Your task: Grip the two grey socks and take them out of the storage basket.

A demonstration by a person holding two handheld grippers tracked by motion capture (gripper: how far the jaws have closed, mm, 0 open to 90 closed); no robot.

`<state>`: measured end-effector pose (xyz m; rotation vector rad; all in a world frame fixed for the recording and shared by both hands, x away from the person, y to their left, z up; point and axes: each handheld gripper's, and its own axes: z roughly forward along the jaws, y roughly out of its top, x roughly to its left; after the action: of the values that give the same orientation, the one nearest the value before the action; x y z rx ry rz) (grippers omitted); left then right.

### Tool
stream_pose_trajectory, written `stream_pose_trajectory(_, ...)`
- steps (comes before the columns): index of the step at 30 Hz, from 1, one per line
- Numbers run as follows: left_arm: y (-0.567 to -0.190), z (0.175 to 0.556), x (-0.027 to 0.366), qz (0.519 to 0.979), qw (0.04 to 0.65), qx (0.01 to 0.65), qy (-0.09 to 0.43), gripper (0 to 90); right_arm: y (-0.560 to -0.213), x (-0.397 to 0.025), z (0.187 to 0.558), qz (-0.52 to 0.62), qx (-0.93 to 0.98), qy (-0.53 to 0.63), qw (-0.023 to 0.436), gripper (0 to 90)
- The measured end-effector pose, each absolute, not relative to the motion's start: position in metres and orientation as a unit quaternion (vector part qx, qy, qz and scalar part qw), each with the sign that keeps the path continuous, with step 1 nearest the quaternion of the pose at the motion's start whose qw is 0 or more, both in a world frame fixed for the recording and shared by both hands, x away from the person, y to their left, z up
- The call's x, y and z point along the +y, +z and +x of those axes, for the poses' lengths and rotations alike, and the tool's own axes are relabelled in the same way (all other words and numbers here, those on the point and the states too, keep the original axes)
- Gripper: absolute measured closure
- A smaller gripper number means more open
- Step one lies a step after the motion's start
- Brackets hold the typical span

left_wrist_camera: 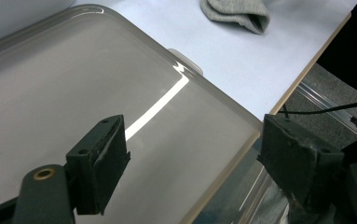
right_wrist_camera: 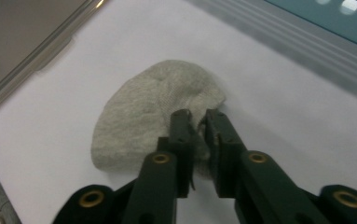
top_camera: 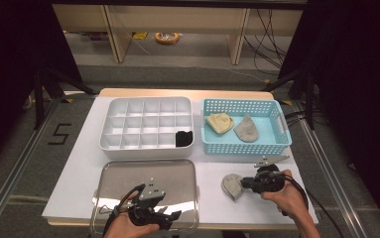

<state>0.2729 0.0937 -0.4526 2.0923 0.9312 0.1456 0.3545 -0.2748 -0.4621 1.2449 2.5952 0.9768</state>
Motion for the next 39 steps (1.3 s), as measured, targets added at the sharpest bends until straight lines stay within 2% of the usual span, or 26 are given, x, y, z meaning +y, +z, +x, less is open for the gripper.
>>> stream_pose_trajectory(2,-0.452,0.276,0.093,0.837,0.407,0.36,0.06,22.5,-0.454,-0.274,0.351,0.403,0.848,0.337,0.071,85.0)
stream_pose_trajectory(5,-0.45,0.277,0.092,0.837,0.41,0.358,0.056,22.5,-0.439,-0.271,0.343,0.418,0.839,0.341,0.067,85.2)
stream_pose_trajectory(8,-0.449,0.277,0.091,0.832,0.416,0.362,0.058,22.5,-0.424,-0.273,0.339,0.399,0.835,0.368,0.094,85.2)
stream_pose_trajectory(13,-0.446,0.278,0.089,0.833,0.416,0.361,0.057,22.6,-0.397,-0.279,0.328,0.383,0.832,0.385,0.111,85.2)
stream_pose_trajectory(14,-0.446,0.278,0.089,0.838,0.413,0.353,0.058,22.5,-0.394,-0.282,0.328,0.368,0.835,0.388,0.127,85.2)
stream_pose_trajectory(19,-0.445,0.278,0.085,0.837,0.416,0.352,0.055,22.5,-0.387,-0.285,0.32,0.373,0.83,0.399,0.112,85.2)
stream_pose_trajectory(23,-0.445,0.277,0.081,0.833,0.421,0.356,0.052,22.5,-0.394,-0.282,0.325,0.358,0.841,0.397,0.087,85.2)
stream_pose_trajectory(25,-0.444,0.278,0.079,0.835,0.418,0.354,0.053,22.5,-0.412,-0.268,0.337,0.355,0.851,0.384,0.049,85.2)
stream_pose_trajectory(28,-0.443,0.28,0.076,0.835,0.418,0.355,0.052,22.5,-0.427,-0.248,0.353,0.343,0.863,0.369,0.033,85.1)
stream_pose_trajectory(34,-0.443,0.282,0.073,0.836,0.417,0.353,0.055,22.6,-0.431,-0.222,0.377,0.328,0.872,0.361,0.044,85.0)
stream_pose_trajectory(39,-0.443,0.282,0.074,0.835,0.418,0.354,0.059,22.6,-0.427,-0.221,0.376,0.323,0.868,0.376,0.04,85.1)
